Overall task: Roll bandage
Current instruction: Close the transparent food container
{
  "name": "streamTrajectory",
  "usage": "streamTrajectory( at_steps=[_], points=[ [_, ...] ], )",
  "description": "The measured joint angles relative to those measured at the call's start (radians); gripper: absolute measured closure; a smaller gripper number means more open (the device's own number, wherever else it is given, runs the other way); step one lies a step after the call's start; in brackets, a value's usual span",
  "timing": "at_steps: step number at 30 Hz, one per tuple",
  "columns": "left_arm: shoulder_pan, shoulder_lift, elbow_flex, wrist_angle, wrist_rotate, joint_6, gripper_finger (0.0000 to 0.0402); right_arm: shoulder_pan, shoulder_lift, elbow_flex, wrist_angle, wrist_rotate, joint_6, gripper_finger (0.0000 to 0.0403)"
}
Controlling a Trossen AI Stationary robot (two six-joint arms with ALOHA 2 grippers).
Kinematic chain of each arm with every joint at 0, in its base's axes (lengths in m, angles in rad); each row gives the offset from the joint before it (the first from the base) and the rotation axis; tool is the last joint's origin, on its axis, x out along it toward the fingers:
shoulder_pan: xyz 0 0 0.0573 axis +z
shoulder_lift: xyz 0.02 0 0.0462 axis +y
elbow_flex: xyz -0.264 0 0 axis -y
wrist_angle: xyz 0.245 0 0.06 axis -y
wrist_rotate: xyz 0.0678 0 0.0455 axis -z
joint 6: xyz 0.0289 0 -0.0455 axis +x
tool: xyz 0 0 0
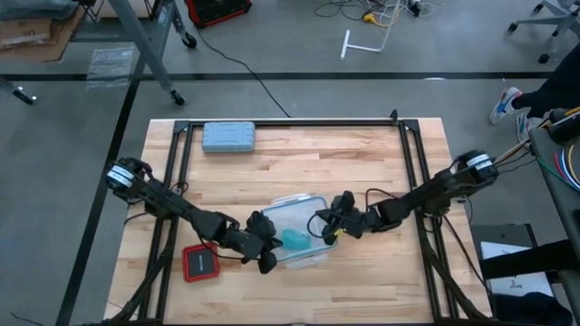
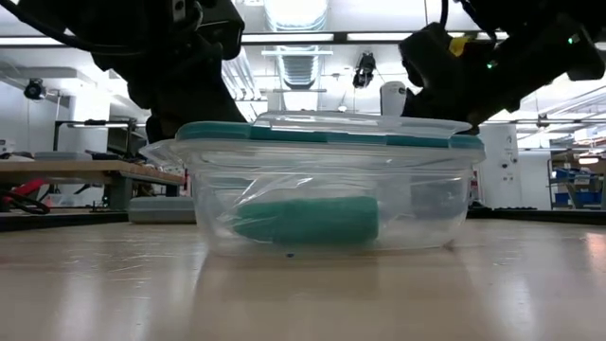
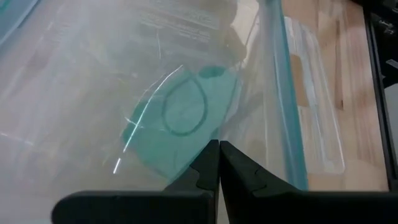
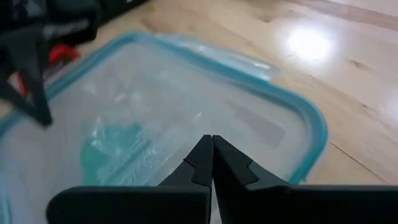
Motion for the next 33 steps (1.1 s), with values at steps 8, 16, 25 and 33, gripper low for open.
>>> streamTrajectory(
  at_steps=[8,16,25,33],
  points=[
    [-0.002,-0.009,0.004,-0.036,0.084,-0.032,0.0400,0.010,-0.259,0.017,-0.361,-0.092,0.029,0.0403],
    [0.028,-0.070,0.027,-0.052,0.048,0.085,0.0401,0.035,-0.412,0.013,-0.583,-0.211,0.116,0.0403],
    [0.132,-0.012,0.038,0.001,0.058,0.133,0.0400,0.048,-0.279,0.012,-0.563,-0.208,0.114,0.0403],
    [0.149,0.052,0.044,0.027,0.103,0.124,0.0401,0.066,-0.194,0.012,-0.501,-0.205,0.112,0.0403]
  ],
)
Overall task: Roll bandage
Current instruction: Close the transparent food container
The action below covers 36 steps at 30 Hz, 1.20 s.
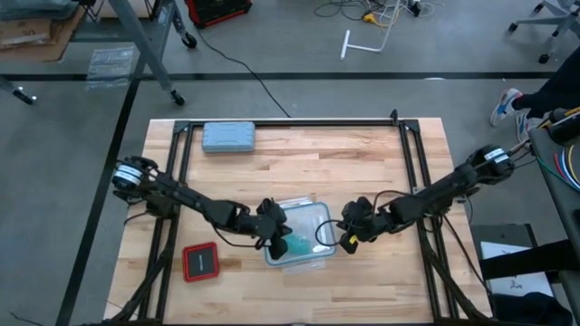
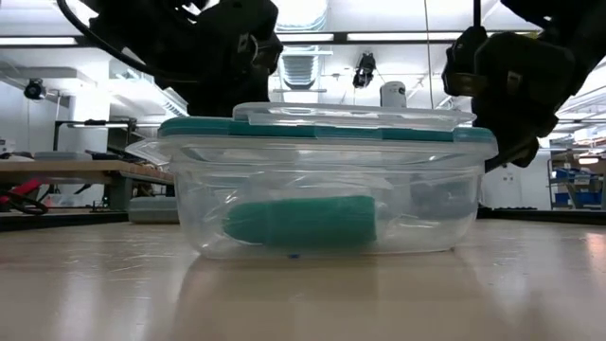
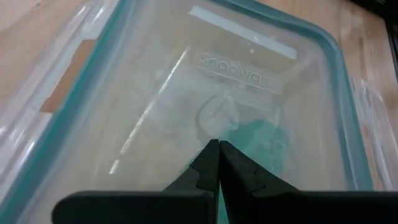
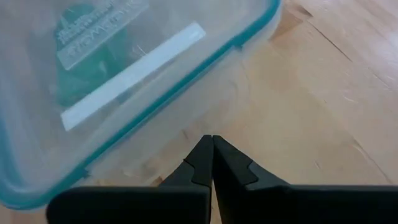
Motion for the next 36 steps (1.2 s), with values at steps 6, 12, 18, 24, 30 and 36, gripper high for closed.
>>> streamTrajectory(
  at_steps=[6,12,18,24,30,36],
  points=[
    [0.000,0.009,0.002,0.002,0.005,-0.014,0.0401,0.001,-0.027,0.000,-0.058,0.002,0.000,0.0403],
    [0.000,0.008,0.000,-0.003,0.010,-0.016,0.0401,0.002,-0.081,0.000,-0.066,0.008,0.007,0.0403],
    [0.001,0.009,-0.001,-0.007,0.012,-0.018,0.0401,0.006,-0.047,0.000,-0.007,-0.017,0.010,0.0403],
    [0.000,0.009,-0.003,-0.018,0.008,-0.011,0.0401,0.006,0.043,0.000,0.121,-0.021,-0.014,0.0403],
    [0.000,0.009,-0.014,-0.018,0.006,-0.007,0.0401,0.006,0.061,0.000,0.183,-0.030,-0.033,0.0403],
    [0.000,0.010,-0.025,-0.016,0.002,-0.004,0.0401,0.003,0.067,-0.001,0.216,-0.034,-0.046,0.0403]
  ],
)
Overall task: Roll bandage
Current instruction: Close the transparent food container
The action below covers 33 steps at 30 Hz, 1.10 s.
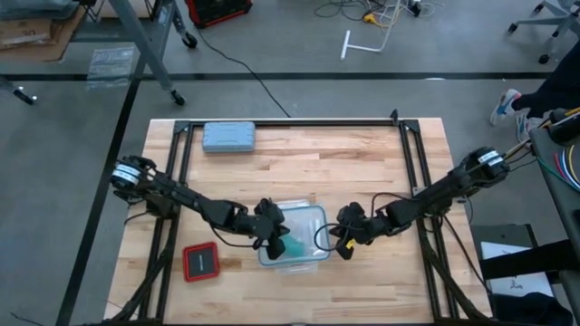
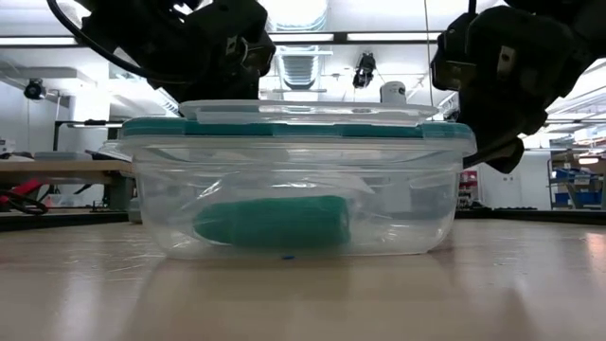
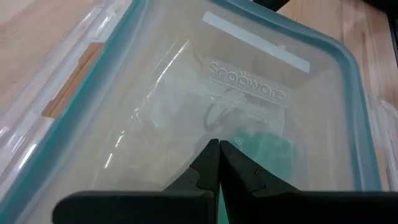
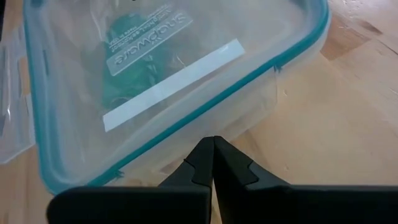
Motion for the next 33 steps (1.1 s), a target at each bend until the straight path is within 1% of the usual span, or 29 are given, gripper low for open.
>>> streamTrajectory(
  at_steps=[10,14,16,19,22,24,29,33],
  points=[
    [0.001,-0.001,-0.008,-0.001,-0.011,0.005,0.0401,-0.007,0.053,0.000,0.073,0.016,-0.032,0.0403],
    [0.001,-0.002,-0.013,0.002,-0.015,0.020,0.0401,-0.007,0.064,0.001,0.105,0.011,-0.098,0.0403],
    [0.001,-0.001,-0.014,0.010,-0.012,0.074,0.0401,-0.008,0.067,0.000,0.123,0.008,-0.153,0.0403],
    [0.000,-0.001,-0.016,0.011,-0.011,0.176,0.0401,-0.010,0.073,-0.002,0.140,0.017,-0.192,0.0403],
    [0.005,-0.001,-0.017,0.013,-0.010,0.240,0.0401,-0.011,0.081,-0.003,0.160,0.022,-0.244,0.0403],
    [0.005,-0.001,-0.022,0.016,-0.027,0.266,0.0401,-0.011,0.090,-0.004,0.190,0.020,-0.295,0.0403],
    [-0.005,-0.003,-0.032,0.026,-0.041,0.351,0.0401,-0.011,0.160,-0.005,0.320,0.016,-0.441,0.0403],
    [-0.026,-0.003,-0.034,0.030,-0.029,0.405,0.0401,-0.010,0.228,-0.005,0.464,-0.055,-0.549,0.0403]
  ],
)
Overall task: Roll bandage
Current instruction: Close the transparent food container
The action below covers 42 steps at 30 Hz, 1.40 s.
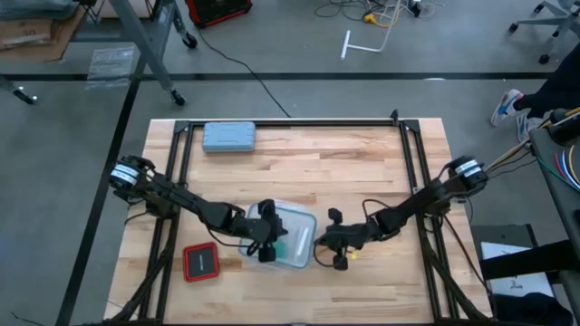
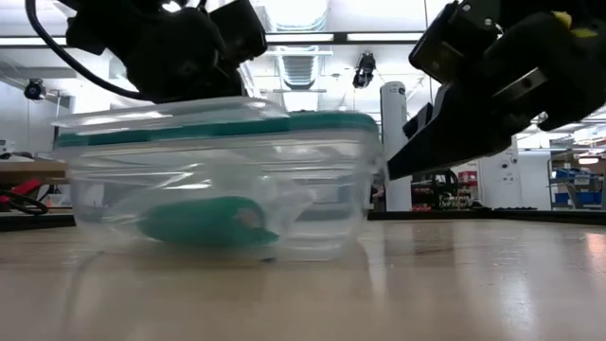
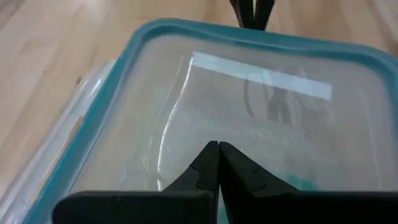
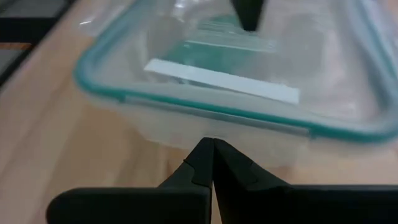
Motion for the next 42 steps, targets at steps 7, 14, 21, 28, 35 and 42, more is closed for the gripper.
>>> streamTrajectory(
  at_steps=[7,14,21,28,35,42],
  points=[
    [-0.005,0.000,0.000,0.012,0.024,-0.016,0.0401,0.000,0.042,0.000,0.097,-0.056,-0.022,0.0403],
    [-0.005,0.000,-0.003,0.018,0.018,-0.087,0.0401,0.000,0.044,0.003,0.100,-0.037,0.116,0.0403],
    [-0.004,0.000,-0.007,0.013,0.002,-0.101,0.0401,0.002,0.051,0.018,0.086,0.034,0.176,0.0403],
    [-0.003,-0.001,-0.008,0.010,-0.001,-0.097,0.0401,-0.002,0.051,0.018,0.089,0.073,0.131,0.0403],
    [-0.006,-0.048,-0.016,0.096,0.005,-0.041,0.0401,-0.017,0.050,0.020,0.086,0.122,0.144,0.0403],
    [-0.017,-0.240,-0.012,-0.023,0.013,-0.078,0.0401,-0.024,0.048,0.028,0.094,0.122,0.149,0.0403]
  ],
)
